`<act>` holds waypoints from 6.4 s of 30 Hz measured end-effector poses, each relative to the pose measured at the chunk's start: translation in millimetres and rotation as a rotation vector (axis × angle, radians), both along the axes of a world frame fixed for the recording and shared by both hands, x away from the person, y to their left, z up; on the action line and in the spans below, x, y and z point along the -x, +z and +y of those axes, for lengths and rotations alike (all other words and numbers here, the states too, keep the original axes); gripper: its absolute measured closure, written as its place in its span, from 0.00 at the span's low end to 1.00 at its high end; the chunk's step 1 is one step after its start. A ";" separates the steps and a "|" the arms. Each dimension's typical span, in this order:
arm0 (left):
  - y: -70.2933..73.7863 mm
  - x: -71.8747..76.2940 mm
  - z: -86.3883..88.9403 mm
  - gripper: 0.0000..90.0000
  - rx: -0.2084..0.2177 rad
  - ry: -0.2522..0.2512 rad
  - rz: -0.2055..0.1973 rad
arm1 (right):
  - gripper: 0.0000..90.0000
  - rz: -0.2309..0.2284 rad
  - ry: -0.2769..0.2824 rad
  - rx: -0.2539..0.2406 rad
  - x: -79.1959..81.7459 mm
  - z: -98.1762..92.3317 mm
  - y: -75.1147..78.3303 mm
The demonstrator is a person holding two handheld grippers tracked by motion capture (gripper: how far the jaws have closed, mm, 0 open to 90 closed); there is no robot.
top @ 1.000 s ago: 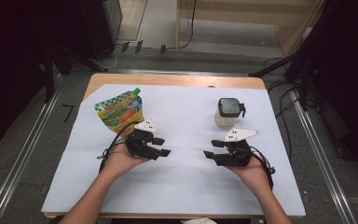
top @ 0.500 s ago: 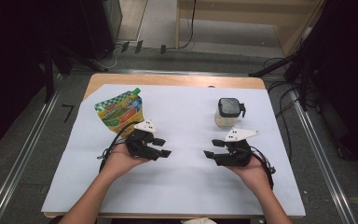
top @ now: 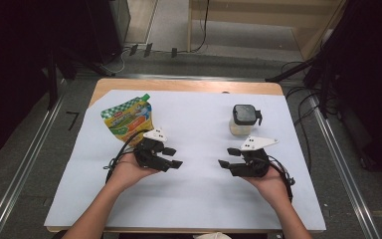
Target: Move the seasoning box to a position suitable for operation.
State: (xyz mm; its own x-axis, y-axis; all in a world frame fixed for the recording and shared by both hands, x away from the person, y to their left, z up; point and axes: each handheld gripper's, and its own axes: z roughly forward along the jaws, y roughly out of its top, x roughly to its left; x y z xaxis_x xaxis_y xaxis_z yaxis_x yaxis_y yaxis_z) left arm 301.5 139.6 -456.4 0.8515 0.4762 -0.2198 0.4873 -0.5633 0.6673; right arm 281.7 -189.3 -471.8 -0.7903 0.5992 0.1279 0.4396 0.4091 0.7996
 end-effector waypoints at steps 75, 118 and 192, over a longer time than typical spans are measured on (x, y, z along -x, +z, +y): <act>-2.1 -1.0 -4.0 0.48 0.021 -0.018 0.008 | 0.16 -0.076 -0.791 -0.042 -115.9 -6.7 -34.0; -2.0 -4.2 1.6 0.47 0.035 0.003 0.020 | 0.17 -0.090 -0.552 -0.065 -57.9 0.1 -4.9; 5.3 0.2 3.8 0.81 0.096 -0.031 0.059 | 0.40 0.025 -0.060 -0.002 37.7 37.5 1.5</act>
State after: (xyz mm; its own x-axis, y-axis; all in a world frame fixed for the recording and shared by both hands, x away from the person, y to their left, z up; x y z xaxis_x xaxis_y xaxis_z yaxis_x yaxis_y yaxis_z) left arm 301.3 143.4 -451.1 0.8497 0.4241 -0.3133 0.5106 -0.5138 0.6894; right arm 244.0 -151.8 -470.3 -0.7493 0.6454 0.1481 0.4833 0.3801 0.7886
